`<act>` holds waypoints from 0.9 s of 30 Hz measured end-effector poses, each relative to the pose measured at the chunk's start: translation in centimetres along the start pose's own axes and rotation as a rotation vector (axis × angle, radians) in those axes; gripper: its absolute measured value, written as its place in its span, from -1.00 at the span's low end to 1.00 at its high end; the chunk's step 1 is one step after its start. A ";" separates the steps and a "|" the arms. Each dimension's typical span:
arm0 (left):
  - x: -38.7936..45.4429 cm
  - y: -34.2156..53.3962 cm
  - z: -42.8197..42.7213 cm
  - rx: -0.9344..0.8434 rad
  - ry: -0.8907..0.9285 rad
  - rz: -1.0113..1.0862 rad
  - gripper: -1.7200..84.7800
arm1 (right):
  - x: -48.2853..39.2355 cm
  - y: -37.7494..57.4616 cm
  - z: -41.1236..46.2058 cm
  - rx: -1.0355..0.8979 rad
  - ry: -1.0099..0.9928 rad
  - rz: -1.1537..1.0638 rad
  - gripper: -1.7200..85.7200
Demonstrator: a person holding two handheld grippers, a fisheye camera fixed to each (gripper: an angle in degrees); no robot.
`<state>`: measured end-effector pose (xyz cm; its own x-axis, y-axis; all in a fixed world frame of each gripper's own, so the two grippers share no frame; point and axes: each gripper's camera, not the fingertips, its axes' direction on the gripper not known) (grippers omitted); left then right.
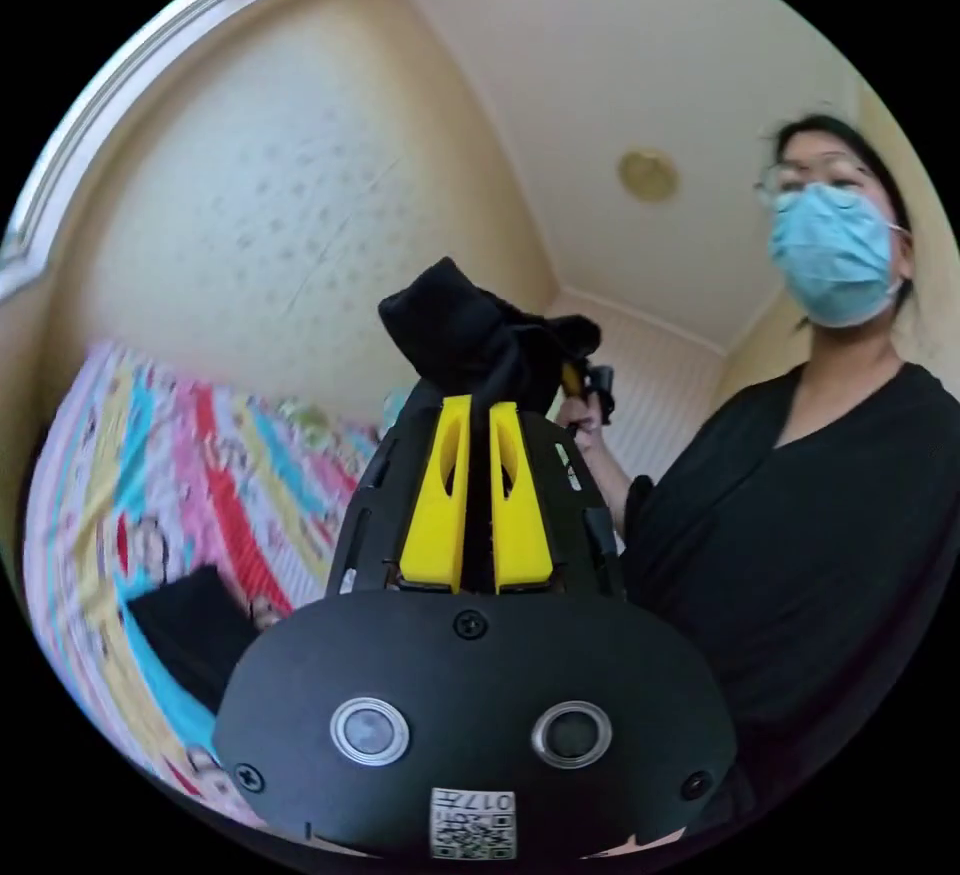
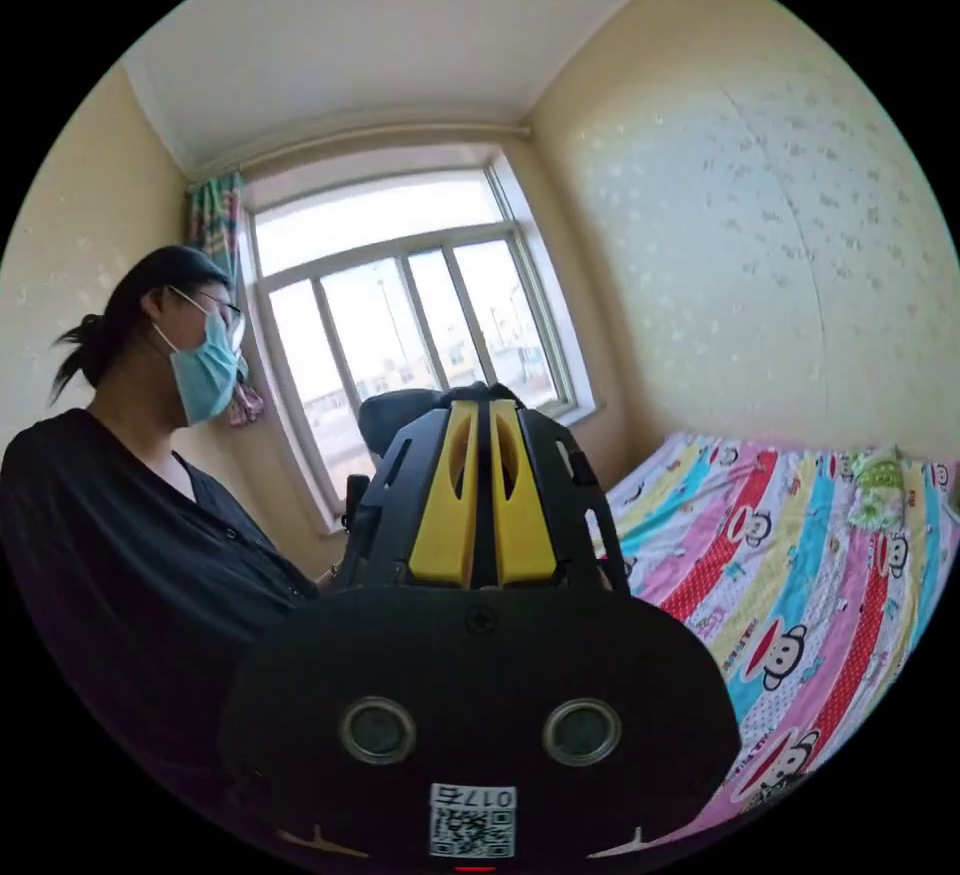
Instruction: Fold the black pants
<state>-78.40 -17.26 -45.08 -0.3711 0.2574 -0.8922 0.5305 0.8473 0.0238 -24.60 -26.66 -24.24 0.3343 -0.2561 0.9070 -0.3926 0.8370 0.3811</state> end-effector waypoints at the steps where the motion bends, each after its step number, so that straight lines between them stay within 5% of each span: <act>1: 2.5 -2.2 0.7 0.041 0.037 0.080 -0.87 | -2.2 -1.7 -3.4 0.066 0.020 -0.075 -0.91; 6: 10.7 -9.7 4.2 0.131 0.040 0.275 -0.88 | -8.4 -9.5 -11.2 0.249 0.077 -0.240 -0.91; 12: 18.2 -15.3 8.2 0.229 0.013 0.404 -0.88 | -8.4 -20.3 -15.6 0.376 -0.089 -0.188 -0.91; 17: 17.7 -18.8 13.0 0.204 -0.184 0.382 -0.88 | -3.3 -30.6 -14.2 0.264 0.164 -0.073 -0.92; 23: -5.3 -27.5 29.0 -0.113 -0.696 0.084 -0.86 | 21.8 -40.5 -0.7 -0.022 0.626 0.194 -0.93; 27: -25.7 -20.1 32.7 -0.365 -0.824 -0.288 -0.87 | 35.4 -33.4 2.8 -0.358 0.871 0.448 -0.93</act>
<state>-54.60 -56.06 -37.33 0.2787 -0.2753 -0.9201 0.1792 0.9561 -0.2318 -2.01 -65.04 -4.35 0.7787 0.4320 0.4549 -0.4042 0.9000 -0.1629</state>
